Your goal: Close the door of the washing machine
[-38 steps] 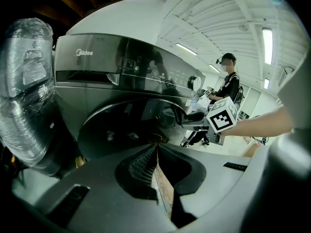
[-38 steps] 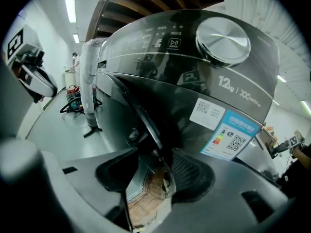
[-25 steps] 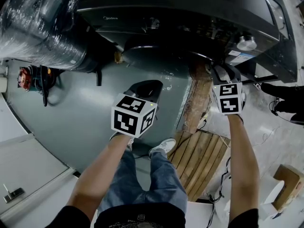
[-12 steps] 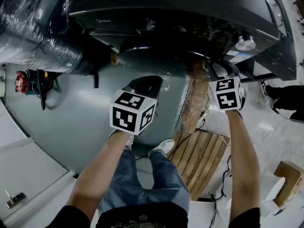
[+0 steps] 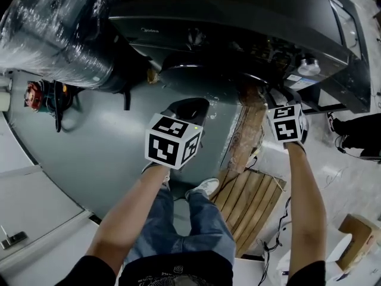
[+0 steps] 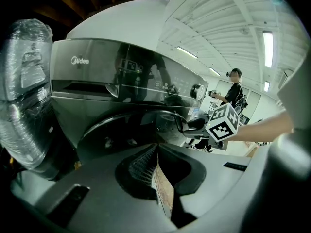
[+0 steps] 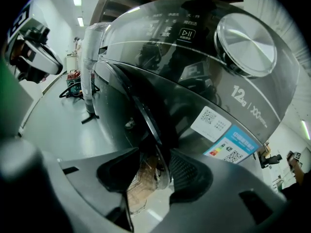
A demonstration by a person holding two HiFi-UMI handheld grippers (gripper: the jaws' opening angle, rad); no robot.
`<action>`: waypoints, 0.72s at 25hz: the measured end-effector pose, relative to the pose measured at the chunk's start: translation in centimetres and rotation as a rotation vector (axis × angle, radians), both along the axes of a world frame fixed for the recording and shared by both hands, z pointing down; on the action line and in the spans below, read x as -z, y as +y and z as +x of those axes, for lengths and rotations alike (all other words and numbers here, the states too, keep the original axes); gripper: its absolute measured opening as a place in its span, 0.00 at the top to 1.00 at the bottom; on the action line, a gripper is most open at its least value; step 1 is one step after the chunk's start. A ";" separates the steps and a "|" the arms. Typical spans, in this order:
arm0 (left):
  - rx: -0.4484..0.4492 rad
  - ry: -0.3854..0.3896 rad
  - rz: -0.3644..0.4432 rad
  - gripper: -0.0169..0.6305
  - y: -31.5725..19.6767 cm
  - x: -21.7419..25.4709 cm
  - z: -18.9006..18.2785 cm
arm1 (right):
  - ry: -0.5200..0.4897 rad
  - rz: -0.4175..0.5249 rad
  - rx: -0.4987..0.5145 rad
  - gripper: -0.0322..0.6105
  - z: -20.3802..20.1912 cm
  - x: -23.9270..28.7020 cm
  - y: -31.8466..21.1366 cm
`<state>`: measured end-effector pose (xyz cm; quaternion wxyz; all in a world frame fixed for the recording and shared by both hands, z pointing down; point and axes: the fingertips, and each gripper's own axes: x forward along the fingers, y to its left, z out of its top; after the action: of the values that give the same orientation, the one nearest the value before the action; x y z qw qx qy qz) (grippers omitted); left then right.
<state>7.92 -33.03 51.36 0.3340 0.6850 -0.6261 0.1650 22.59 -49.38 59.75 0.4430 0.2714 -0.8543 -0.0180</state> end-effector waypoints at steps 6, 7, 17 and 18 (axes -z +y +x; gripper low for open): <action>0.031 -0.012 0.030 0.93 0.9 3.7 -2.0 | -0.075 -0.047 -0.069 0.67 -0.9 3.3 1.9; 0.036 -0.012 0.037 0.93 1.0 4.4 -2.3 | -0.087 -0.051 -0.074 0.67 -1.2 4.0 2.4; 0.032 -0.025 0.100 0.93 2.9 11.6 -4.7 | -0.238 -0.060 -0.154 0.71 -4.3 13.8 6.9; 0.031 -0.025 0.107 0.93 3.2 12.3 -5.0 | -0.256 -0.061 -0.158 0.71 -4.8 15.0 7.4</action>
<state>2.96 -29.85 39.08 0.2918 0.6901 -0.6484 0.1347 17.78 -41.97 44.79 0.3387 0.3242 -0.8799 0.0775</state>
